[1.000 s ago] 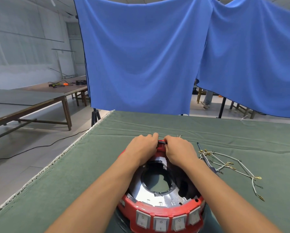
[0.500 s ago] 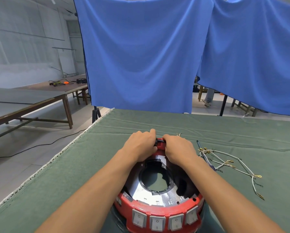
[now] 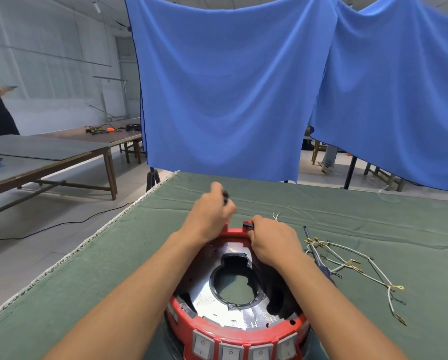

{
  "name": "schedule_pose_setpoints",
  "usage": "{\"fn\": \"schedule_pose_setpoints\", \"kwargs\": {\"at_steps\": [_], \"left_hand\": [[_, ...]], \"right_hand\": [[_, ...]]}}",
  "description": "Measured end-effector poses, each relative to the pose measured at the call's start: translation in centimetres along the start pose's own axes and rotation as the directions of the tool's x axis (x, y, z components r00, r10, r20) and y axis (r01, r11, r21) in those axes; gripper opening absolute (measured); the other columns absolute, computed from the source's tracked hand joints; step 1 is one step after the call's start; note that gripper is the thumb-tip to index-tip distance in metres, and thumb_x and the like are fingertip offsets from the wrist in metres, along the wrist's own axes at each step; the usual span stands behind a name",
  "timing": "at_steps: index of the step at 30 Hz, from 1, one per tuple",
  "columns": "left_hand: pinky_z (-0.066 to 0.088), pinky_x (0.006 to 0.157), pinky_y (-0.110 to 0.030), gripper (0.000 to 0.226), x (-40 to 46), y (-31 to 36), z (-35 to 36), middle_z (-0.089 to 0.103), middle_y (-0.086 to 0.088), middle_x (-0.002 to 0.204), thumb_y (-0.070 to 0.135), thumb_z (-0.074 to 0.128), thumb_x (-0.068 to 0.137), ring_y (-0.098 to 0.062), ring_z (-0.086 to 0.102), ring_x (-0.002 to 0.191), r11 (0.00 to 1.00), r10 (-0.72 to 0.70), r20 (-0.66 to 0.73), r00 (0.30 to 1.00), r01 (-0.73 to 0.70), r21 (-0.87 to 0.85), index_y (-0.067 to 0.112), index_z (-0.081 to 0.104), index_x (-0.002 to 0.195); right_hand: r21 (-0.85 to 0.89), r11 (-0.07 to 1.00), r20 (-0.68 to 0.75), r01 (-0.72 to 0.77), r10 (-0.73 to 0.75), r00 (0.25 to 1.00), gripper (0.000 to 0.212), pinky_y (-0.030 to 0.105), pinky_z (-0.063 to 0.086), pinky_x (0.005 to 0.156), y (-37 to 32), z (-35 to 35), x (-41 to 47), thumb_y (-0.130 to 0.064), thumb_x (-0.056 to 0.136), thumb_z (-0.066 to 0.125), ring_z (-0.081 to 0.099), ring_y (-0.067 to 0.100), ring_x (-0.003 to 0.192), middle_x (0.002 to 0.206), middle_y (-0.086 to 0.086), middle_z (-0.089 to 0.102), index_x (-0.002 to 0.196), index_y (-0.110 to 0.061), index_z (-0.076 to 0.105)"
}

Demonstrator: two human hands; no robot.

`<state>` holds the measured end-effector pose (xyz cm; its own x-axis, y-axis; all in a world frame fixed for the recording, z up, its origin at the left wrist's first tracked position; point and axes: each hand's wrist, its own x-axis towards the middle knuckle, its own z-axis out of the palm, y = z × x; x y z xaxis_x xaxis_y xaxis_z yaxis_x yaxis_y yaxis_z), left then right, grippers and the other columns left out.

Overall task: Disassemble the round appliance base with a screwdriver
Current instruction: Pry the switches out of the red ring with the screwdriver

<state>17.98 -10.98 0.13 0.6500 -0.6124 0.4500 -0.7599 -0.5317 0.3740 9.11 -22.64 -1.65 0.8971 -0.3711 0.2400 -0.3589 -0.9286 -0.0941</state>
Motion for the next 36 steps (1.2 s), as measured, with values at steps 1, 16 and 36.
{"fn": "schedule_pose_setpoints", "kwargs": {"at_steps": [1, 16, 36], "left_hand": [[0.041, 0.068, -0.043, 0.017, -0.1, -0.2, -0.1, 0.065, -0.020, 0.089, 0.023, 0.047, 0.092, -0.042, 0.057, 0.083, 0.999, -0.028, -0.057, 0.998, 0.026, -0.048, 0.011, 0.037, 0.093], [0.038, 0.079, -0.035, 0.022, -1.3, 1.6, -0.1, 0.056, -0.008, 0.103, 0.014, 0.056, 0.087, -0.029, 0.051, 0.095, 0.927, 0.354, -0.038, 0.934, -0.345, 0.145, 0.007, 0.052, 0.107], [0.027, 0.094, -0.034, 0.049, -1.3, 1.4, 2.6, 0.050, -0.003, 0.126, 0.058, 0.031, 0.094, -0.023, 0.042, 0.118, 0.913, 0.284, 0.293, 0.913, -0.351, 0.207, 0.033, 0.034, 0.136]], "right_hand": [[0.005, 1.000, 0.003, -0.001, 0.001, 1.000, 0.018, 0.034, 0.032, 0.071, 0.0, 0.0, 0.0, -0.024, 0.097, 0.041, 0.058, 0.034, 0.107, 0.117, 0.009, 0.063, 0.110, -0.015, 0.050], [0.759, 0.650, -0.117, -0.033, 0.186, 0.976, 0.007, 0.036, 0.050, 0.082, -0.4, -1.9, -1.8, -0.035, 0.084, 0.060, 0.064, 0.011, 0.087, 0.081, -0.013, 0.070, 0.084, -0.030, 0.066], [0.669, 0.707, -0.215, -0.230, 0.480, 0.851, 0.025, 0.029, 0.044, 0.067, 8.1, -3.0, -5.2, -0.002, 0.073, 0.068, 0.061, 0.021, 0.080, 0.090, 0.001, 0.062, 0.088, -0.022, 0.062]]}}
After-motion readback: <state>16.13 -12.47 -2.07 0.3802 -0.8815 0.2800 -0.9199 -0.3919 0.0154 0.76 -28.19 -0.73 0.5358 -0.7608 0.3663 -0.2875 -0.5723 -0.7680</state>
